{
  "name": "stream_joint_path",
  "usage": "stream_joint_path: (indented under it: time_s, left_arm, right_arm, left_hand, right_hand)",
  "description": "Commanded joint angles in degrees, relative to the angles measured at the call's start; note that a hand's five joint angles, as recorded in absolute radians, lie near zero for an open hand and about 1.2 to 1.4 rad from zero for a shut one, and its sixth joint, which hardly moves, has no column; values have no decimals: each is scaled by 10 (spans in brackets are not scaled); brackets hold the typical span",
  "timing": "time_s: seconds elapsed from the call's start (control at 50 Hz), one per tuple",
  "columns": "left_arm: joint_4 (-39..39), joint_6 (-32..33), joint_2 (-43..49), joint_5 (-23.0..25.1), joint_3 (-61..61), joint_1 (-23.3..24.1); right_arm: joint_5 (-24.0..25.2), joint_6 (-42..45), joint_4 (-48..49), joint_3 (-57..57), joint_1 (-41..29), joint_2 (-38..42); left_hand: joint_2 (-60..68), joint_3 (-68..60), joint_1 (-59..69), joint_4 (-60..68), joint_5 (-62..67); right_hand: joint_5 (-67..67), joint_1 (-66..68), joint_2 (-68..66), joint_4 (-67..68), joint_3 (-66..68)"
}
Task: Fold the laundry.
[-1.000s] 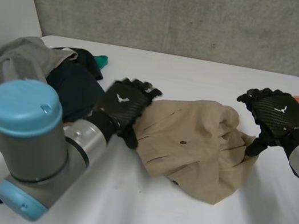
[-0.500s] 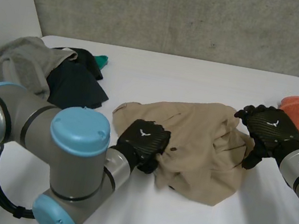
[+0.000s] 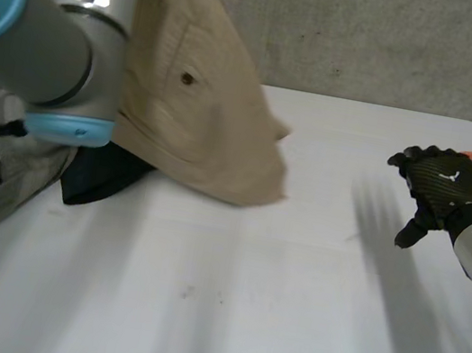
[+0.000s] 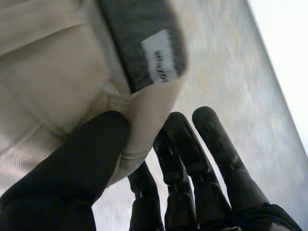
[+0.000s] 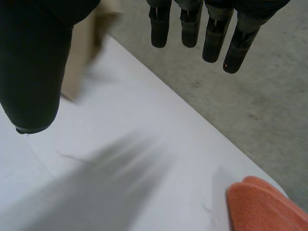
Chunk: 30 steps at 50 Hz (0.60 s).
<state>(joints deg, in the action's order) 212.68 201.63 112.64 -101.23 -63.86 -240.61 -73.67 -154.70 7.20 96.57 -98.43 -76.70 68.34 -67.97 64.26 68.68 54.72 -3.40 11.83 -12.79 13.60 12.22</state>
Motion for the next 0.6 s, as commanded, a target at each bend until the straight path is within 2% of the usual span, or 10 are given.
stream_joint_path:
  time_s: [0.02,0.14,0.22,0.3,0.34,0.36,0.38,0.48,0.6]
  left_arm:
    - [11,1,85,67,87,72]
    - [3,-5,183,124,93,129]
    - [-30,-49,234,174,93,167]
    - [-62,-136,269,241,90,203]
    - [-64,-162,273,256,89,216]
    - [-64,-170,273,262,89,220]
    - [-67,-181,272,264,87,228]
    - [-76,-185,250,263,80,233]
    - [-81,-184,167,238,35,223]
  right_arm:
    - [-29,-19,19,-2,6,-4]
    - [-48,-20,38,-5,12,-7]
    - [-66,-21,54,-9,39,-7]
    - [-70,-21,63,-16,63,-7]
    - [-70,-22,63,-19,70,-6]
    - [-68,-22,63,-23,75,-6]
    - [-68,-22,62,-24,77,-6]
    - [-63,-18,62,-26,81,-6]
    - [-55,-18,56,-30,76,-6]
  left_hand:
    - [117,-120,157,113,153]
    - [117,-120,157,113,153]
    - [117,-120,157,113,153]
    - [117,-120,157,113,153]
    - [-35,32,6,-39,1]
    - [-110,106,-69,-113,-73]
    - [-235,231,-194,-239,-199]
    - [-317,313,-276,-320,-281]
    - [-358,354,-317,-361,-321]
  right_hand:
    - [34,-18,28,-36,-22]
    - [34,-18,28,-36,-22]
    - [34,-18,28,-36,-22]
    - [34,-18,28,-36,-22]
    - [34,-18,28,-36,-22]
    - [34,-18,28,-36,-22]
    - [34,-18,28,-36,-22]
    - [34,-18,28,-36,-22]
    - [34,-18,28,-36,-22]
